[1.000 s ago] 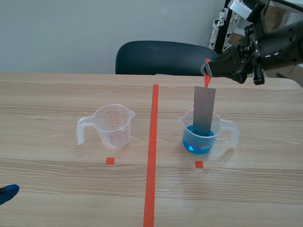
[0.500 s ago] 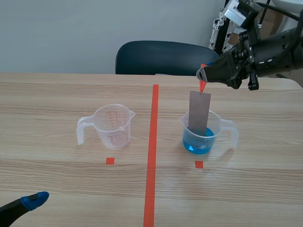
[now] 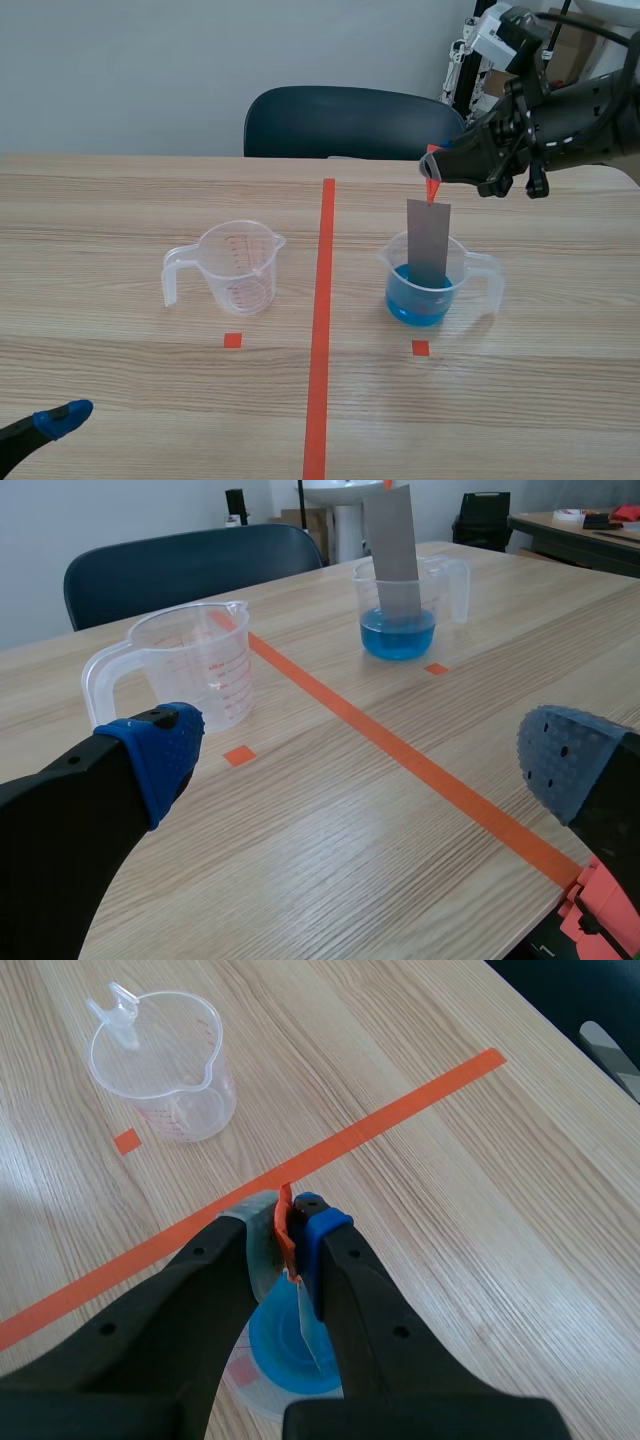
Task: Do the redox reaction experiment. lower the plate into the blue solution
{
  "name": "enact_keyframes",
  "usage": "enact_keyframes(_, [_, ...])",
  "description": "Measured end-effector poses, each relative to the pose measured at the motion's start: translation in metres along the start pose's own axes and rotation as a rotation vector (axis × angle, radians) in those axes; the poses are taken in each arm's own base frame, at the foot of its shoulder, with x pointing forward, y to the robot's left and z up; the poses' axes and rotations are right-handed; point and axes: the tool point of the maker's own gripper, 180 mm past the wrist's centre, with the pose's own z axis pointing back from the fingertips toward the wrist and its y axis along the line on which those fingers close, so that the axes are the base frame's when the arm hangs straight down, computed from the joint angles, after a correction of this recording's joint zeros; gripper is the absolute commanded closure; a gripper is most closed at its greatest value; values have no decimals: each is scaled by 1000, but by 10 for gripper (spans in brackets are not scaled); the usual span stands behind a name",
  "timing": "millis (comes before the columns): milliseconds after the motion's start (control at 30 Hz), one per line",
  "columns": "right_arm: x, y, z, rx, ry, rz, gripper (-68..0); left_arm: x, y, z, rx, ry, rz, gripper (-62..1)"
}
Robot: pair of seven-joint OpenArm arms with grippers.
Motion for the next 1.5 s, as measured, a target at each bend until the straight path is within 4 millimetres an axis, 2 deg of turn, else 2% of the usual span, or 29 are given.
enact_keyframes(333, [1, 4, -5, 3, -24, 10, -4, 3, 0, 0, 1, -16, 0, -623])
enact_keyframes(1500, [7, 4, -5, 2, -61, 12, -4, 3, 0, 0, 1, -16, 0, -623])
